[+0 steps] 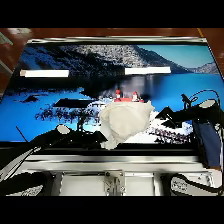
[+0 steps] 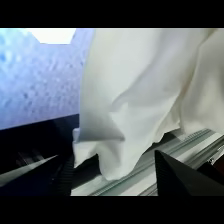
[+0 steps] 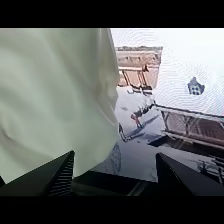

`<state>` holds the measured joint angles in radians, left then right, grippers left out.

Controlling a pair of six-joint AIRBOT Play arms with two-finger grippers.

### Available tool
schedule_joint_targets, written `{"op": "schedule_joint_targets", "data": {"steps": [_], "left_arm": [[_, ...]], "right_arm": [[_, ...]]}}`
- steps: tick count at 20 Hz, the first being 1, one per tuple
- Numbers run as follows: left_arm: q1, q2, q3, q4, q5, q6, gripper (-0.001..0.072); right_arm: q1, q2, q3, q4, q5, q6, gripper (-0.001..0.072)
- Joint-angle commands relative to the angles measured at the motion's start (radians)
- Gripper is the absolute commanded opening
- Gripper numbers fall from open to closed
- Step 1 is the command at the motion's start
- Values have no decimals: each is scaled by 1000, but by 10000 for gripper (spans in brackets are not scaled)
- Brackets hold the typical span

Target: Fold the shirts.

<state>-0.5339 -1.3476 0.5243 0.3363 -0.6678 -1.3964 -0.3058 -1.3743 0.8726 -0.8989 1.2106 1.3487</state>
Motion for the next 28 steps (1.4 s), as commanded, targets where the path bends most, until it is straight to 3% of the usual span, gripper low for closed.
{"op": "schedule_joint_targets", "data": {"steps": [1, 2, 5, 8, 9, 10, 11, 12, 15, 19, 21, 25, 28], "left_arm": [[-3, -48, 39, -23, 30, 1, 366], [-3, -55, 53, -23, 37, 1, 225], [-2, -55, 80, -23, 42, 3, 44], [-2, -47, 113, -22, 17, 71, 39], [-1, -39, 124, -18, 12, 98, 39], [1, -24, 138, 1, 11, 114, 39], [8, -5, 153, 30, 10, 113, 38], [24, 23, 167, 54, 10, 113, 38], [107, 163, 222, 145, -17, 115, 38], [227, 468, 435, 287, -112, 201, 38], [287, 603, 585, 317, -95, 200, 38], [394, 756, 862, 319, 23, 199, 38], [431, 797, 974, 382, 54, 197, 38]], "right_arm": [[42, -9, 0, 1, -26, 0, 669], [66, -21, 0, 0, -47, 0, 669], [122, -72, 0, 13, -121, 29, 669], [166, -117, 0, 59, -174, 31, 664], [183, -125, 0, 70, -185, 29, 610], [198, -127, 0, 69, -193, 19, 442], [203, -127, 0, 80, -196, -2, 207], [203, -126, 0, 117, -185, -32, 68], [181, -65, 29, 237, -79, -183, 64], [132, 167, 185, 282, 23, -202, 63], [111, 317, 314, 325, -2, -190, 64], [109, 578, 534, 367, -222, -95, 64], [109, 677, 618, 330, -226, -66, 64]]}}
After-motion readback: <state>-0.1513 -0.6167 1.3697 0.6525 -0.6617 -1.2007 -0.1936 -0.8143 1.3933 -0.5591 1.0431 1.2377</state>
